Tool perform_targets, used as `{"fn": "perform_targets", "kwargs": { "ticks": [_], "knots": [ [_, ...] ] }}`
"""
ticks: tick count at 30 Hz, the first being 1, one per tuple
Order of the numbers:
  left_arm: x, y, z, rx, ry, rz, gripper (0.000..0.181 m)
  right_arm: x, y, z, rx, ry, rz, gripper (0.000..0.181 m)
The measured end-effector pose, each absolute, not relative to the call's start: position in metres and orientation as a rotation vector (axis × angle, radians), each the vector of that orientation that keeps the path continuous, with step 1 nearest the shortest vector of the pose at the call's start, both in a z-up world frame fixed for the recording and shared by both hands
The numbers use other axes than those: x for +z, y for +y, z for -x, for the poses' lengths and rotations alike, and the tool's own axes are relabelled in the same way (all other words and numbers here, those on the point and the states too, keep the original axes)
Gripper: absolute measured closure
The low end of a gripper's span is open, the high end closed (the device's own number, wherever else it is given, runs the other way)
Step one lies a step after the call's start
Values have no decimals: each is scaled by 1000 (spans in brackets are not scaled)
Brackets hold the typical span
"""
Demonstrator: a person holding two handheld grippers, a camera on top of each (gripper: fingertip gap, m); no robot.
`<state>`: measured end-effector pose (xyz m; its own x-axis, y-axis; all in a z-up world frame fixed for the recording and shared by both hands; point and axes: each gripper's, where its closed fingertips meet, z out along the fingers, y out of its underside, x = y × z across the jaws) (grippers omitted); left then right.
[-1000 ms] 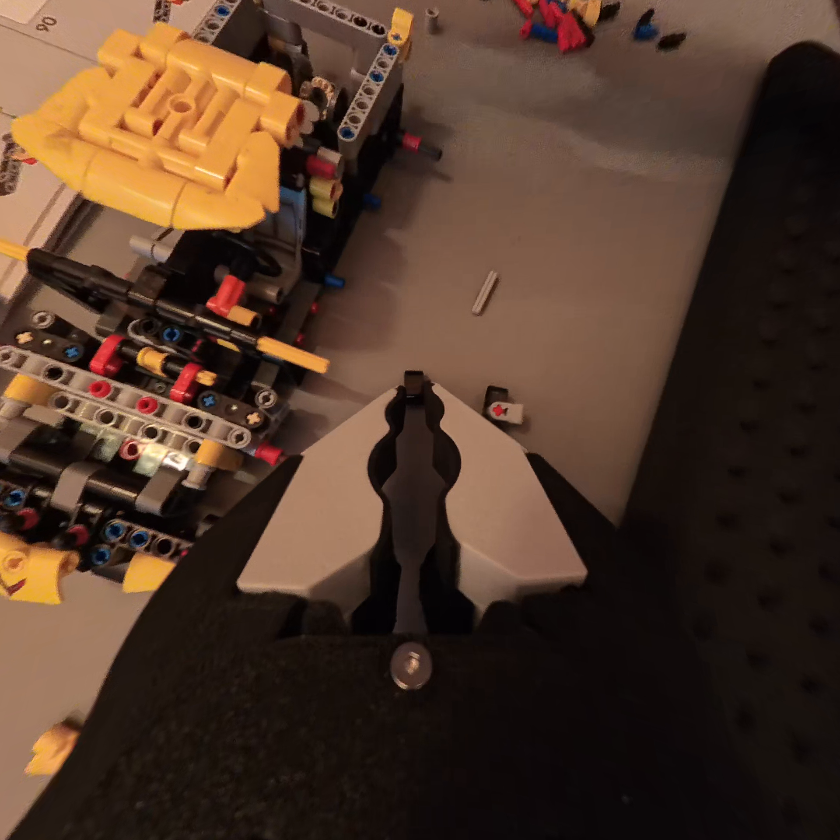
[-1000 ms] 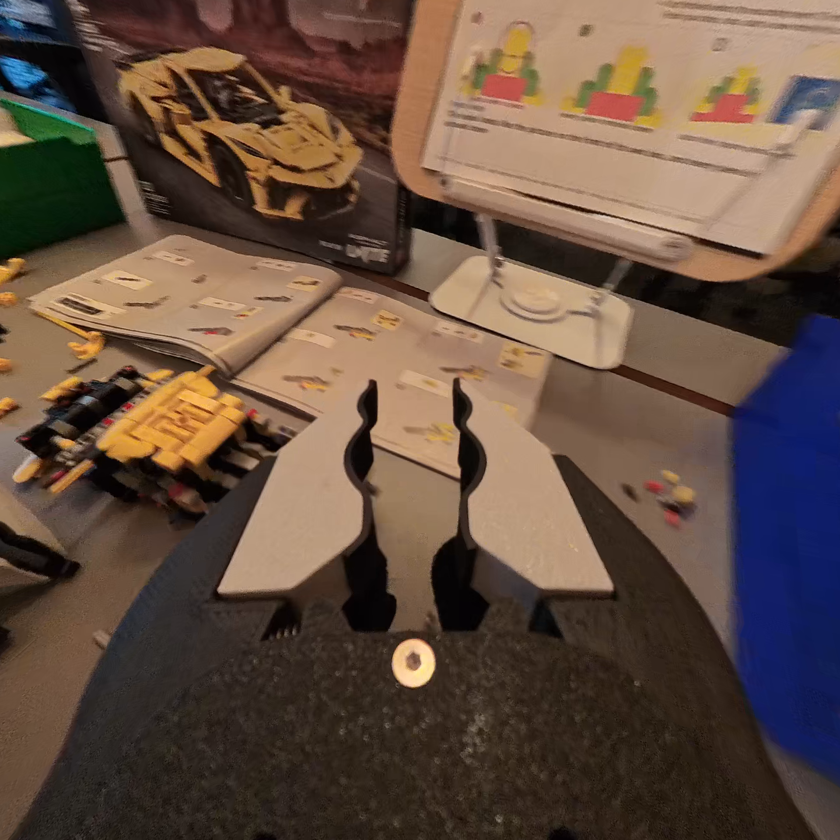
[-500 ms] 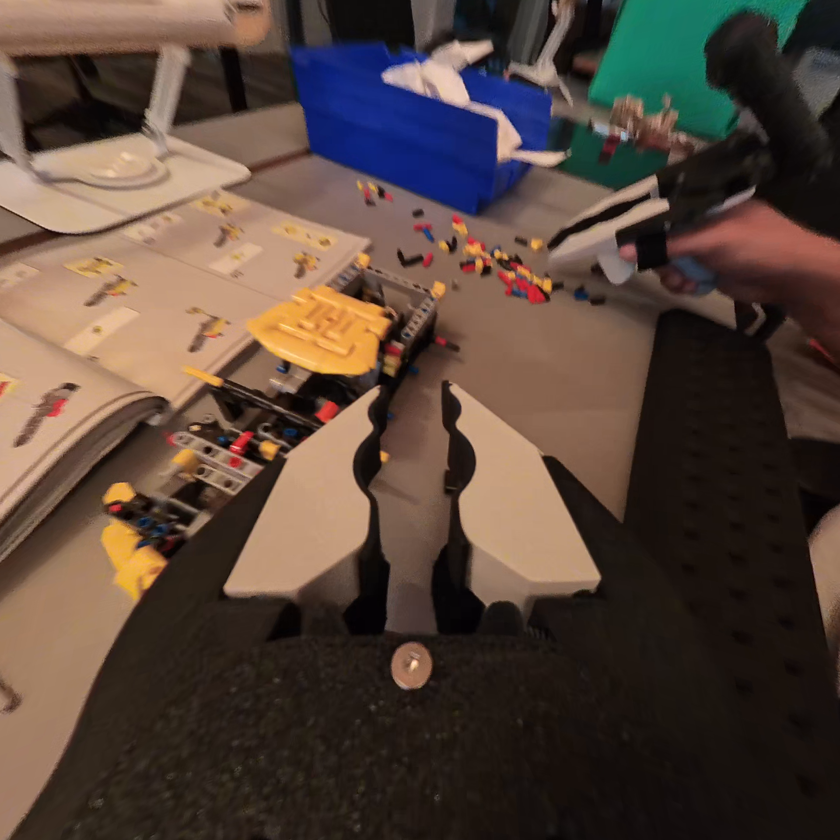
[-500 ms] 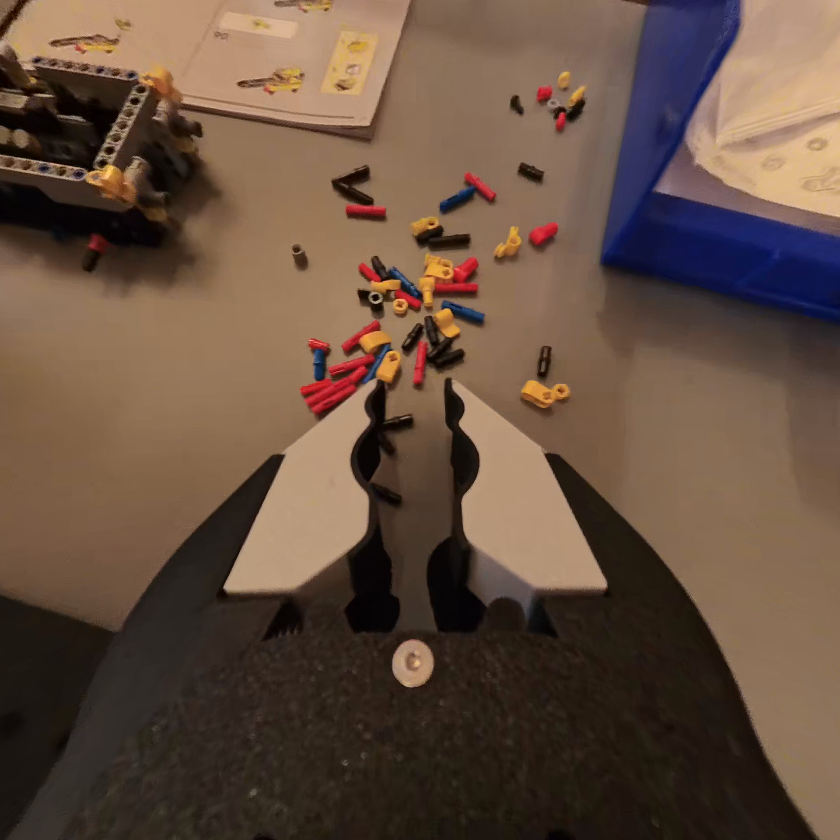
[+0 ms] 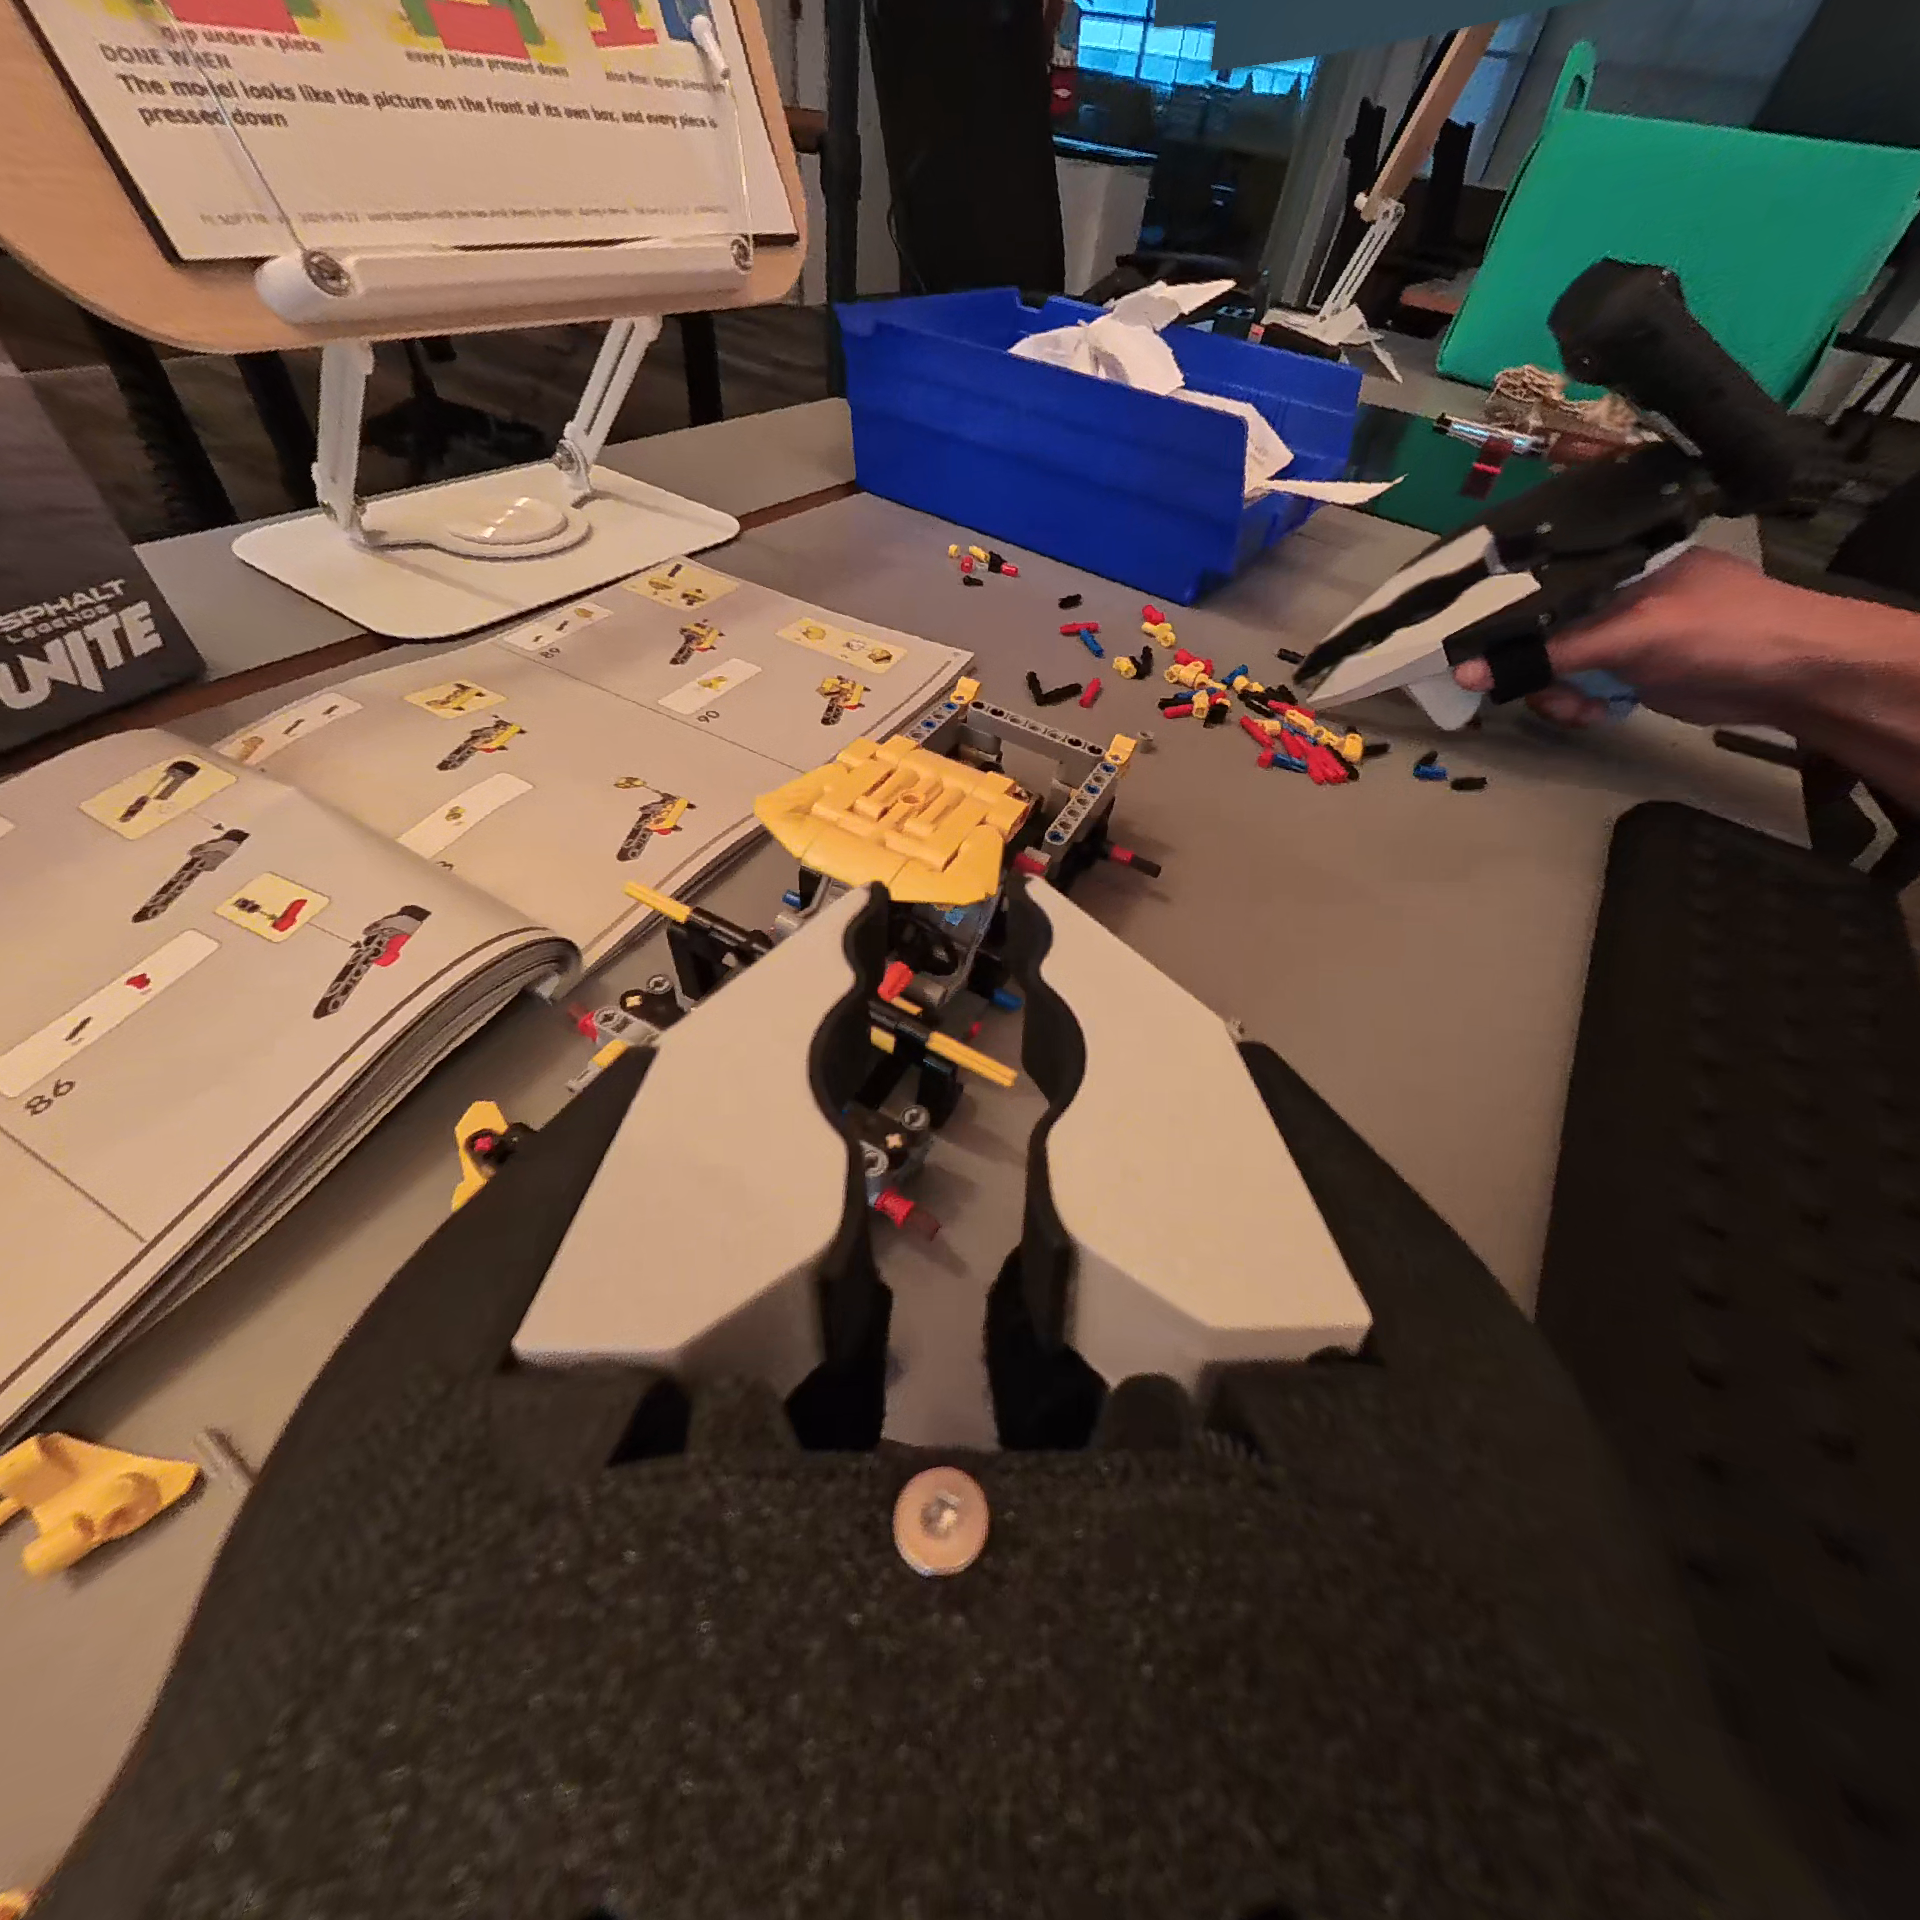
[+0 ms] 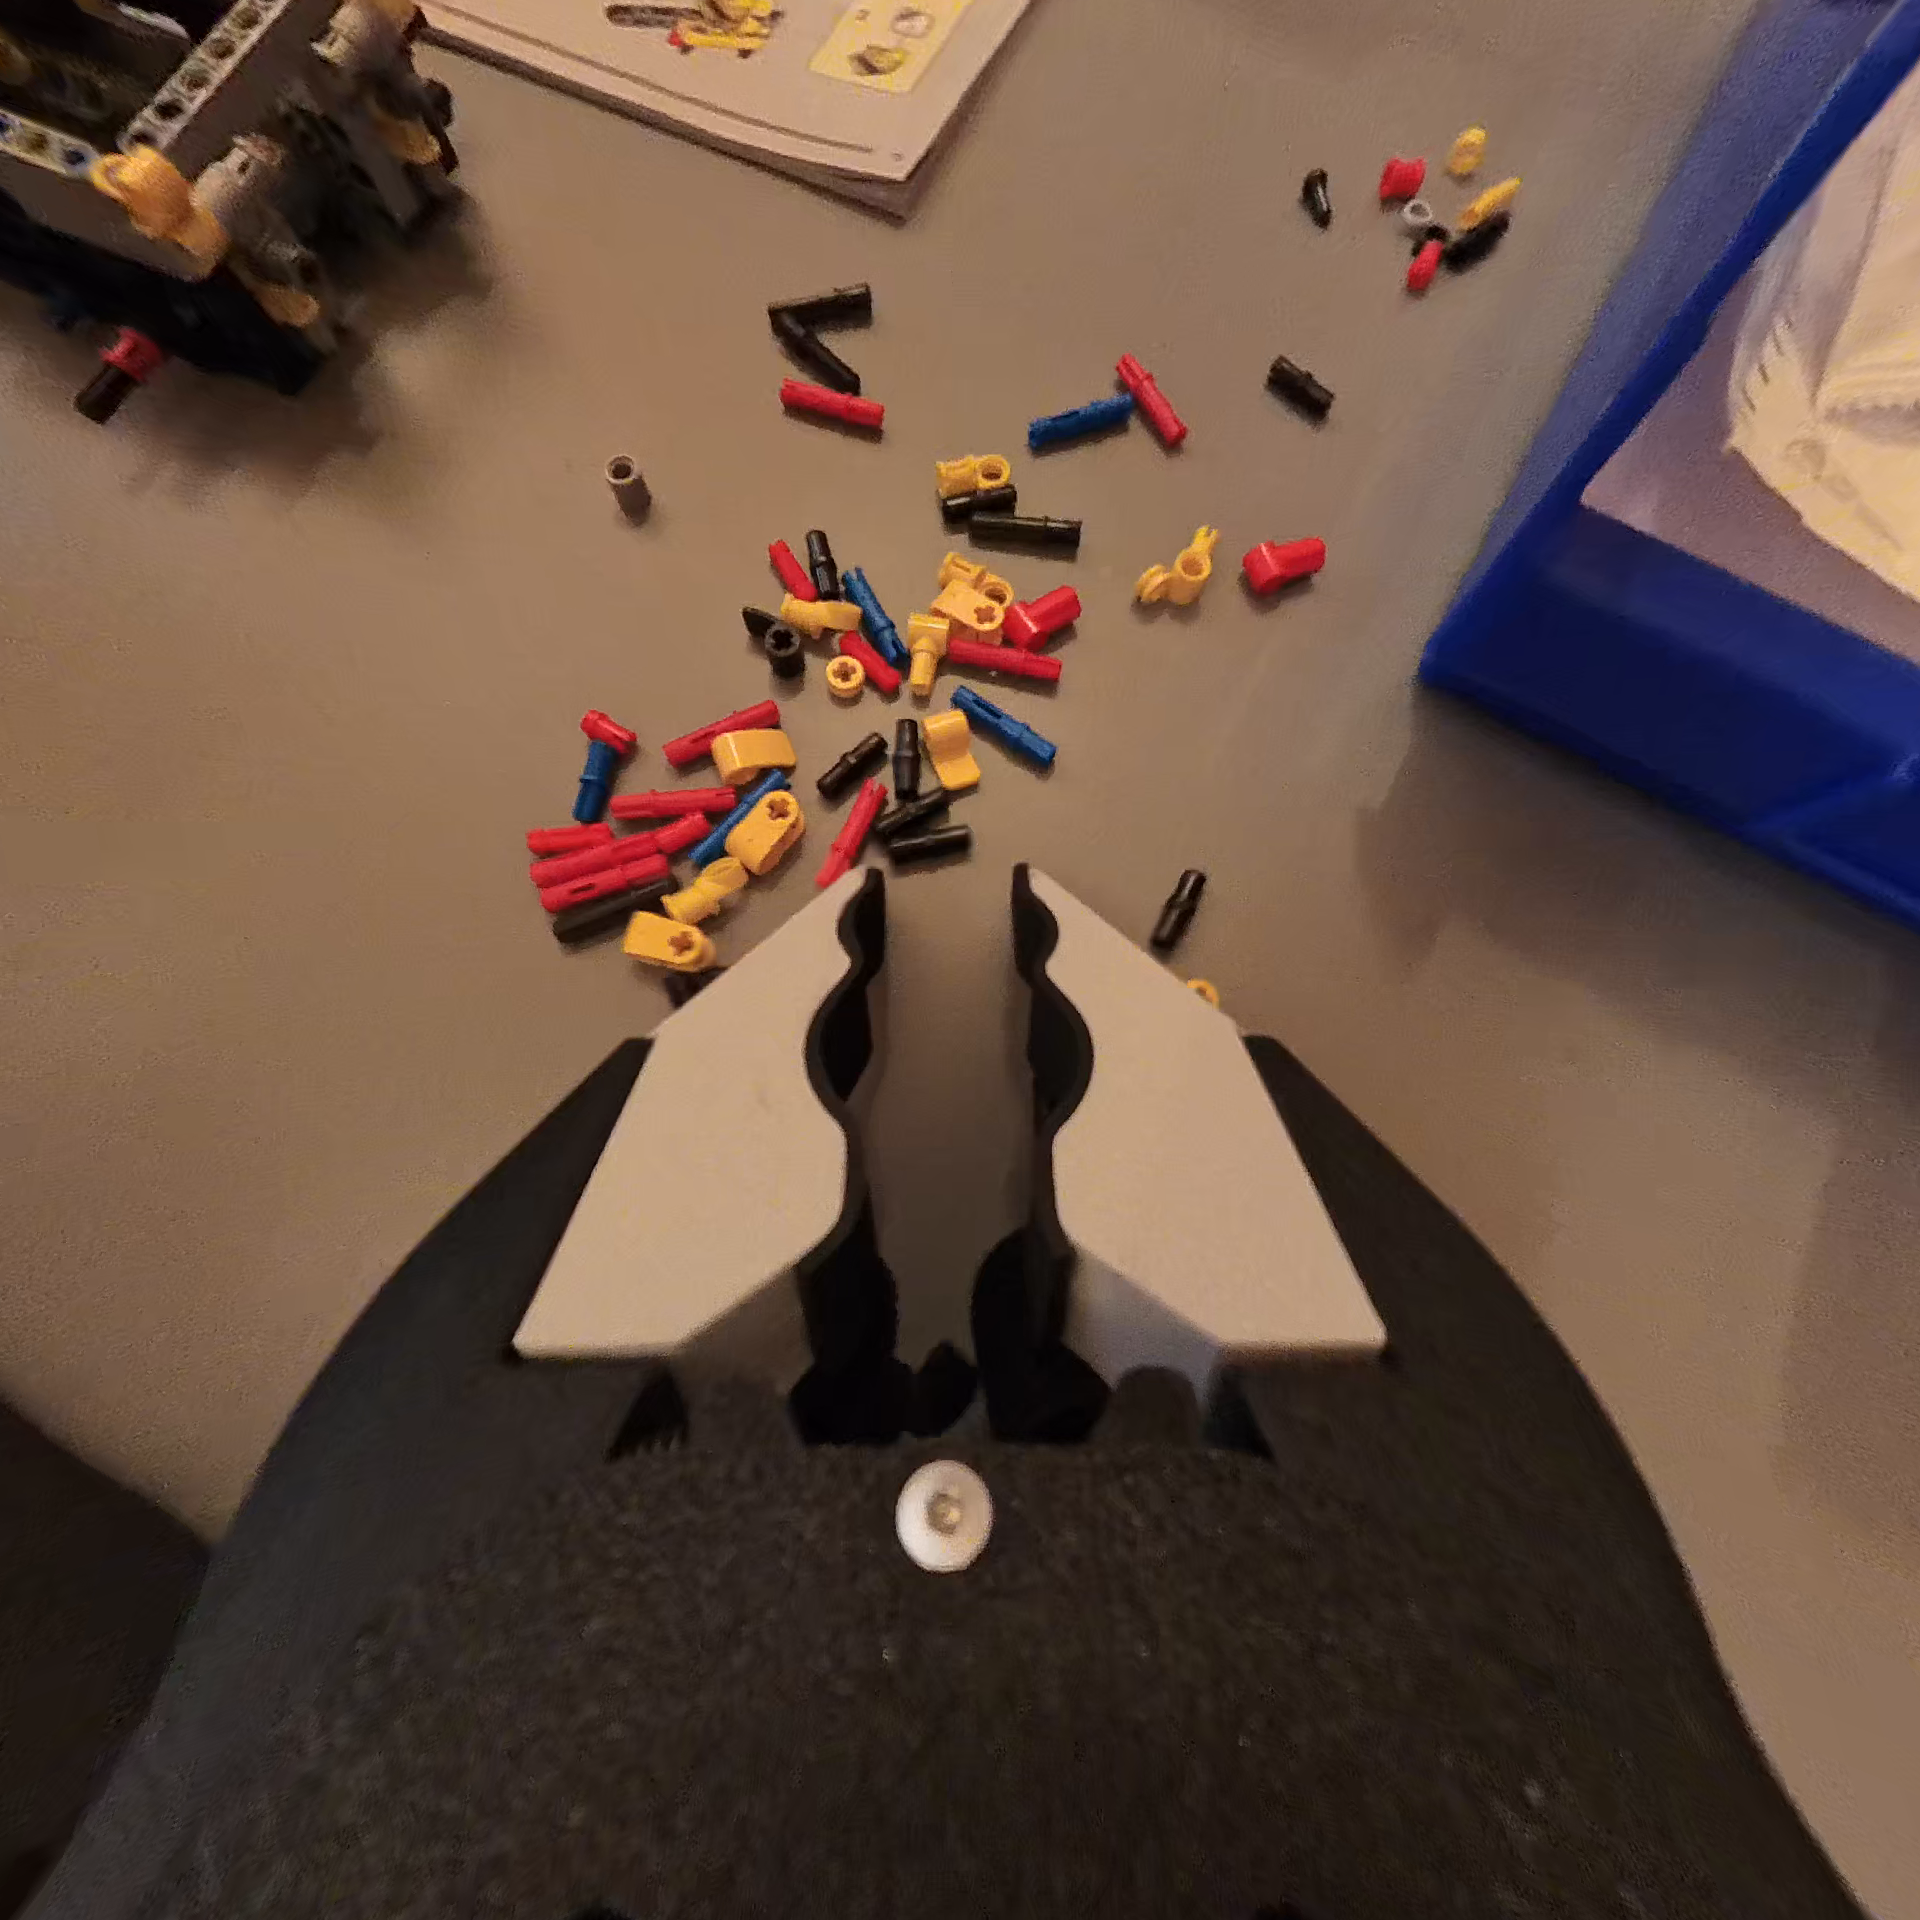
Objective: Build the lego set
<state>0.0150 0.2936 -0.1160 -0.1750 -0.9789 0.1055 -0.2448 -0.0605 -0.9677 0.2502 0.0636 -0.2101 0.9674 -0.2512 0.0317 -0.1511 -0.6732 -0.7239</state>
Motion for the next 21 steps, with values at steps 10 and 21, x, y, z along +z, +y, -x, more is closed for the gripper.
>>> {"fn": "perform_targets", "kwargs": {
  "ticks": [10, 21],
  "knots": [
    [-128, 295, -21, -1200, 1539, 1355, 159, -212, 73, -249, -132, 115, 2345, 166],
    [-118, 316, -15, -1209, 1462, 1377, 159, -171, 153, -100, 127, -296, 2221, 166]
  ]
}}
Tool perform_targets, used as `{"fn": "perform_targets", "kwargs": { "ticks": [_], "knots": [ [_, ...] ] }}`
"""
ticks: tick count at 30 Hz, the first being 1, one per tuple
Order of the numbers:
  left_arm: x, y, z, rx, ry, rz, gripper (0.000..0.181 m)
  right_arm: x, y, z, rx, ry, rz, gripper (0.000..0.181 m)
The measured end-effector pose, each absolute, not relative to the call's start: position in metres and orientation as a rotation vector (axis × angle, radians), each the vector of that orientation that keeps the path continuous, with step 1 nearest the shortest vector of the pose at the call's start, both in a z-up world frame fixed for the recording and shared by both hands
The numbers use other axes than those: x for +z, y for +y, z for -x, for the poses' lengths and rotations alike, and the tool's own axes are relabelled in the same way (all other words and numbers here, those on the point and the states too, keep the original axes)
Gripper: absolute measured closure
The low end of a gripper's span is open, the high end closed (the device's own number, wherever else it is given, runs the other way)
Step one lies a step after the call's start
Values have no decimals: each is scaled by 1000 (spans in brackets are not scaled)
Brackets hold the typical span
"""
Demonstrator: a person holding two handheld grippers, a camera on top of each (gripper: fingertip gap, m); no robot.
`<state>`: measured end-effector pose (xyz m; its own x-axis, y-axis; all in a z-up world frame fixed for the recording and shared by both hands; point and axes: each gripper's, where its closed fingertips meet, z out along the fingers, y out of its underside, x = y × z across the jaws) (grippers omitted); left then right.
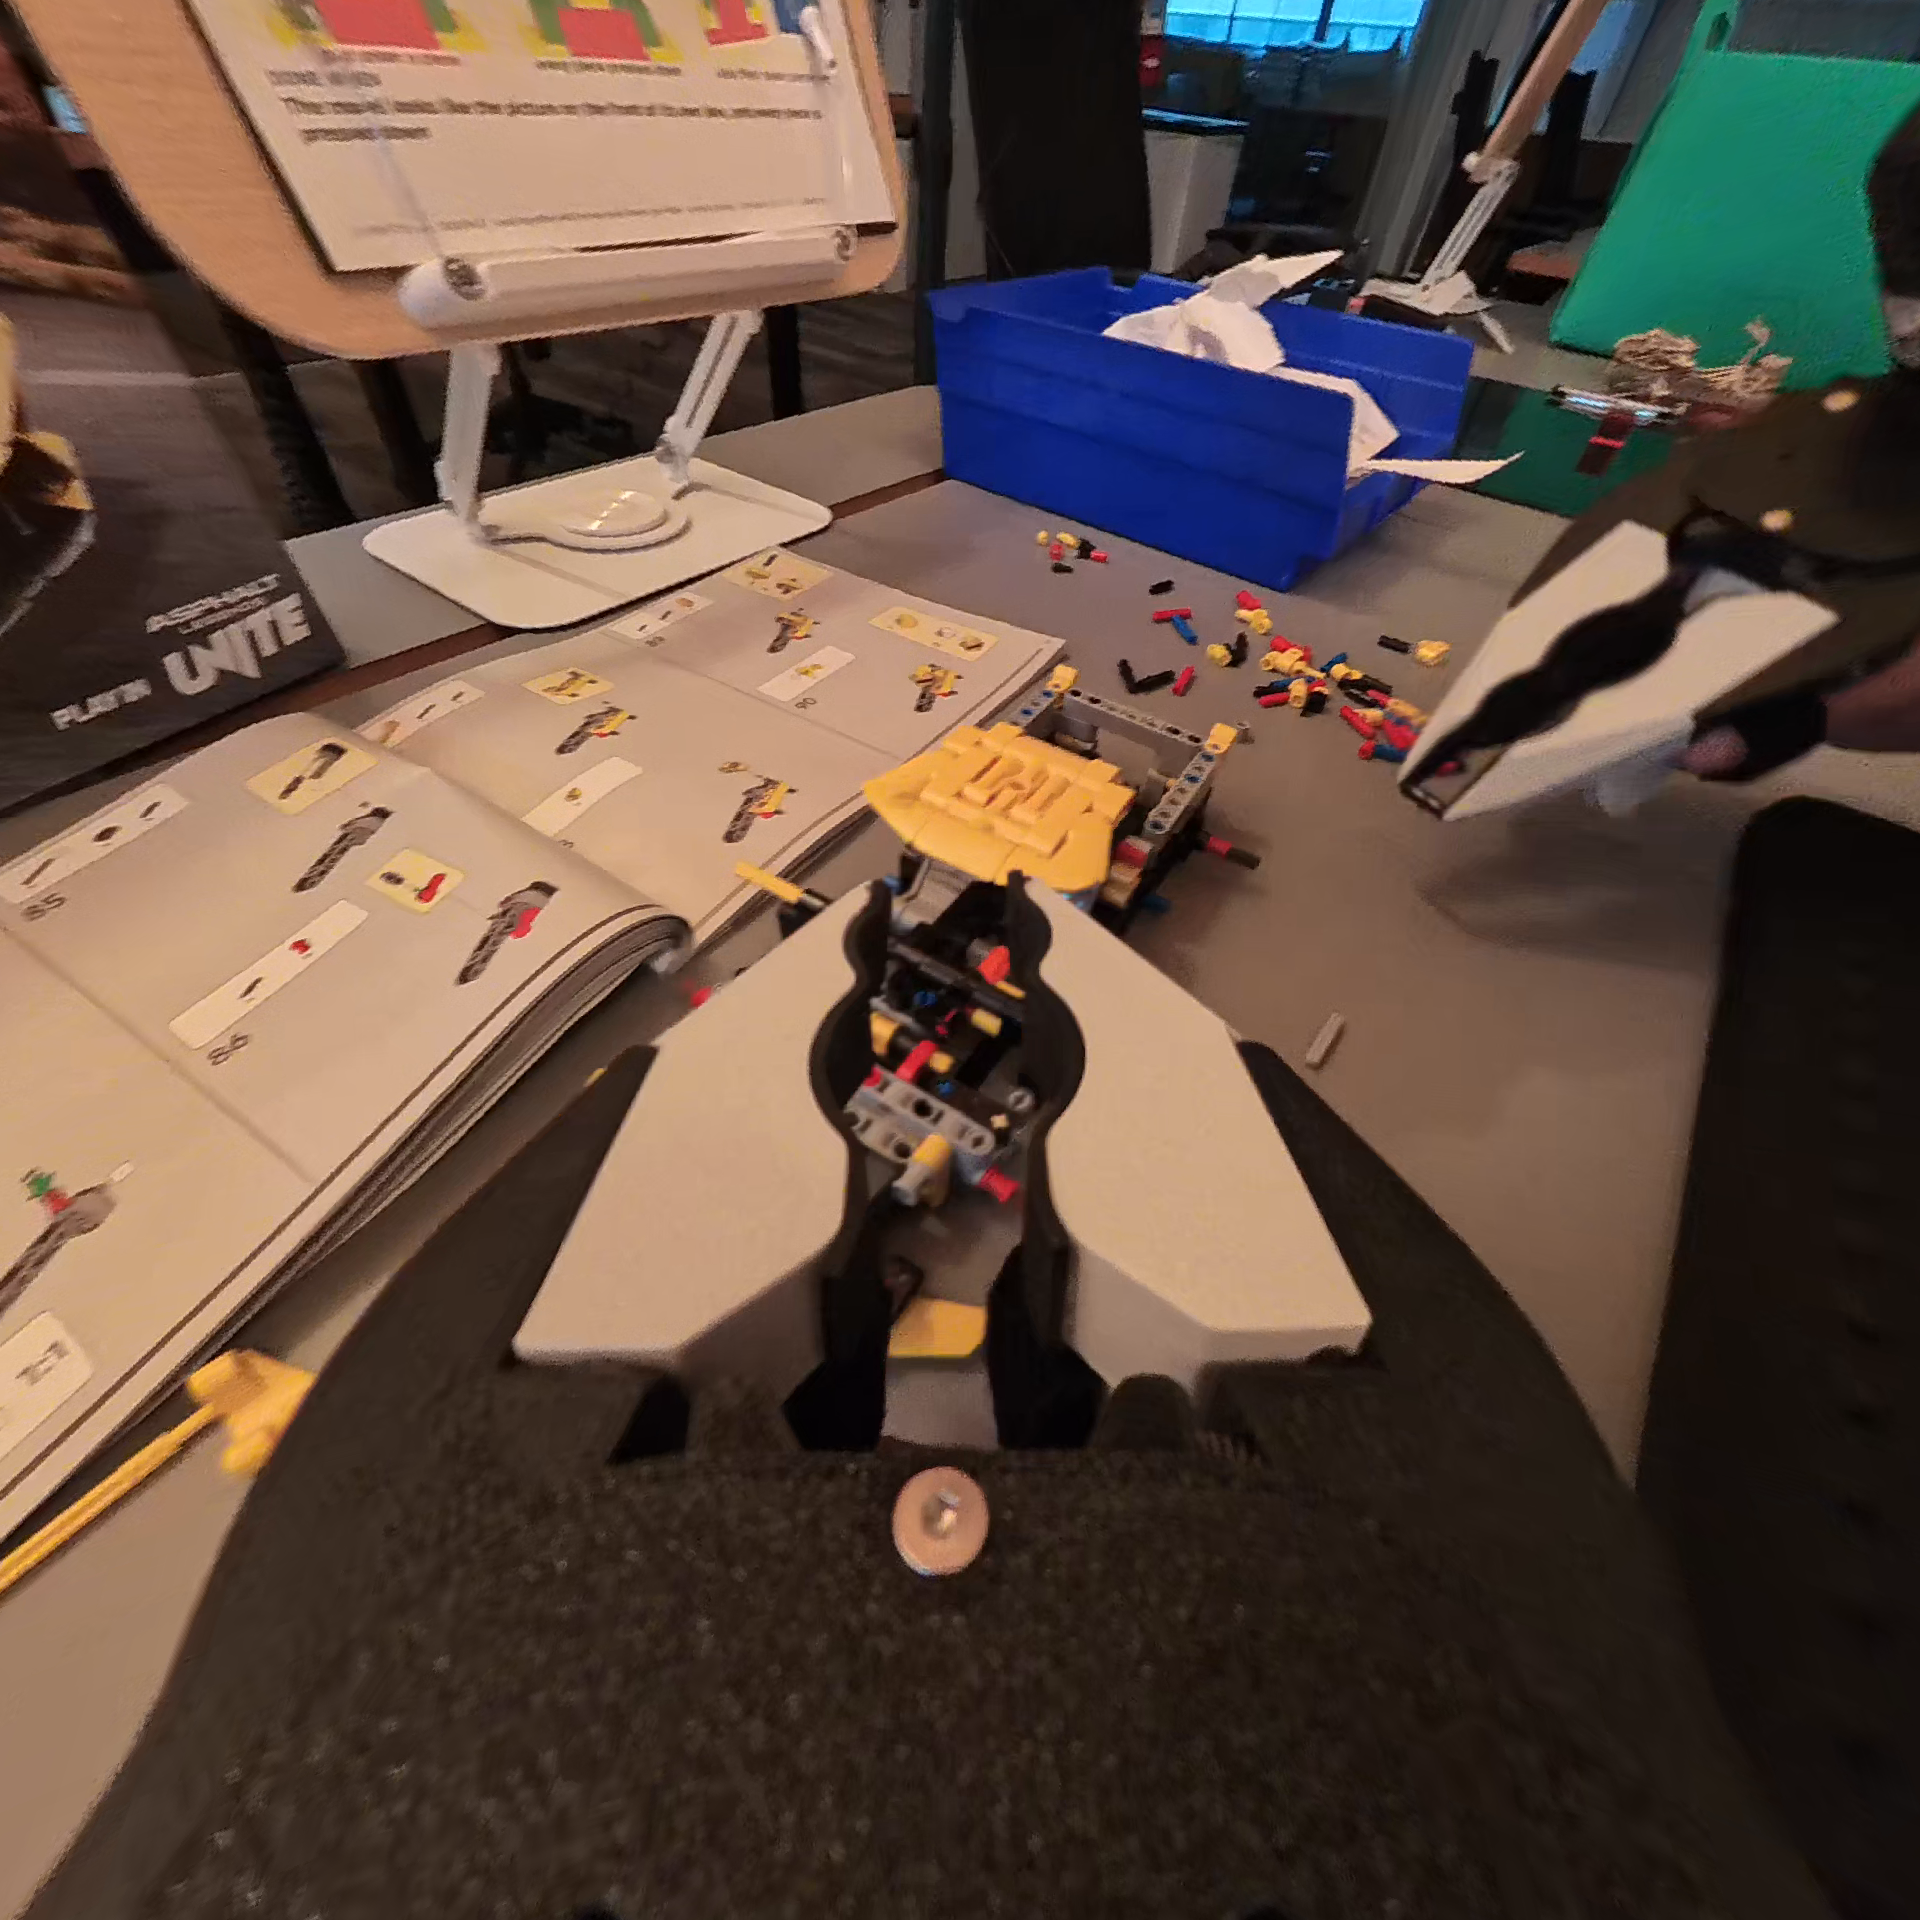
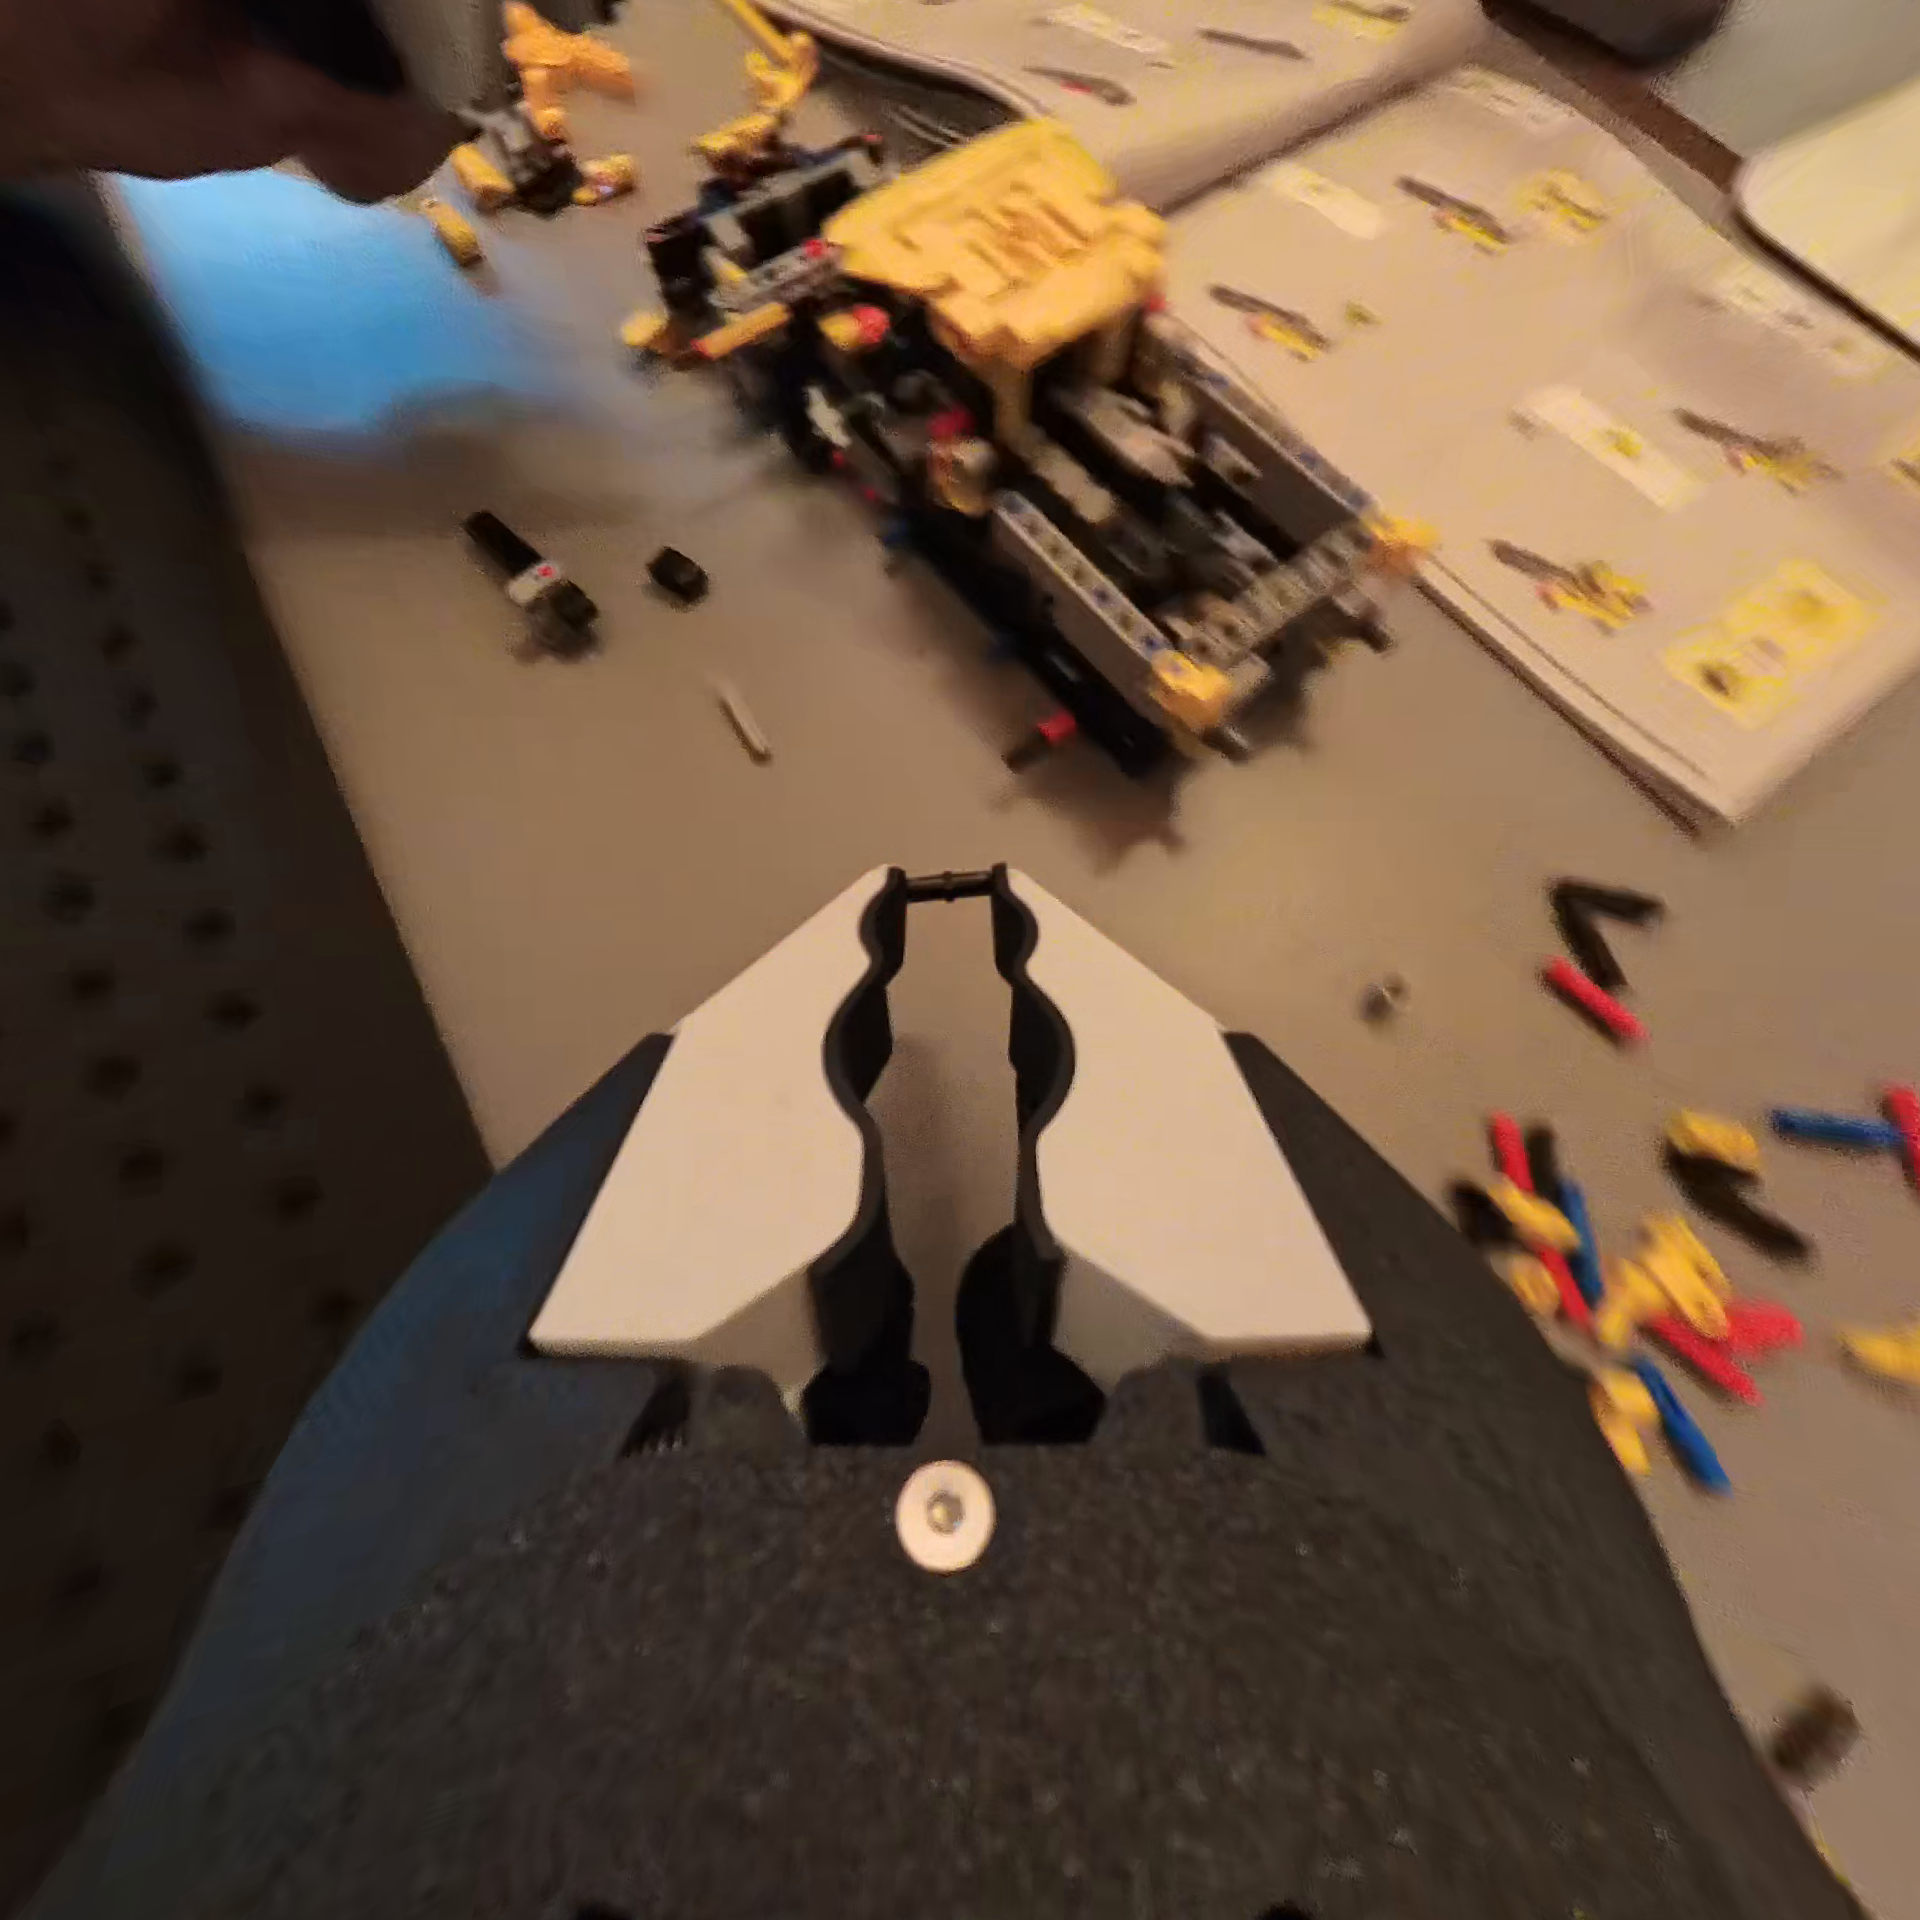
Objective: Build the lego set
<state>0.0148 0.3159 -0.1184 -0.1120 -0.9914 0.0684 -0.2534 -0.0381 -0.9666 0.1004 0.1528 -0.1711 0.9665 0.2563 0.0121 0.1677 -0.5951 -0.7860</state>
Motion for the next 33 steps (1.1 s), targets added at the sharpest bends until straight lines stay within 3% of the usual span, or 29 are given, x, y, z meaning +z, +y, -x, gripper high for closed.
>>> {"fn": "perform_targets", "kwargs": {
  "ticks": [6, 15, 28, 33],
  "knots": [
    [-121, 355, 1, -1046, 1365, 1444, 160, -187, 187, -55, 141, -394, 2214, 166],
    [-126, 349, 4, -1075, 1395, 1449, 160, -213, 194, -76, 15, -227, 2330, 166],
    [-126, 338, 3, -1109, 1429, 1427, 161, -195, 195, -73, 25, -162, 2252, 158],
    [-129, 337, 2, -1084, 1446, 1421, 160, -186, 211, -25, 213, -353, 2211, 158]
  ]
}}
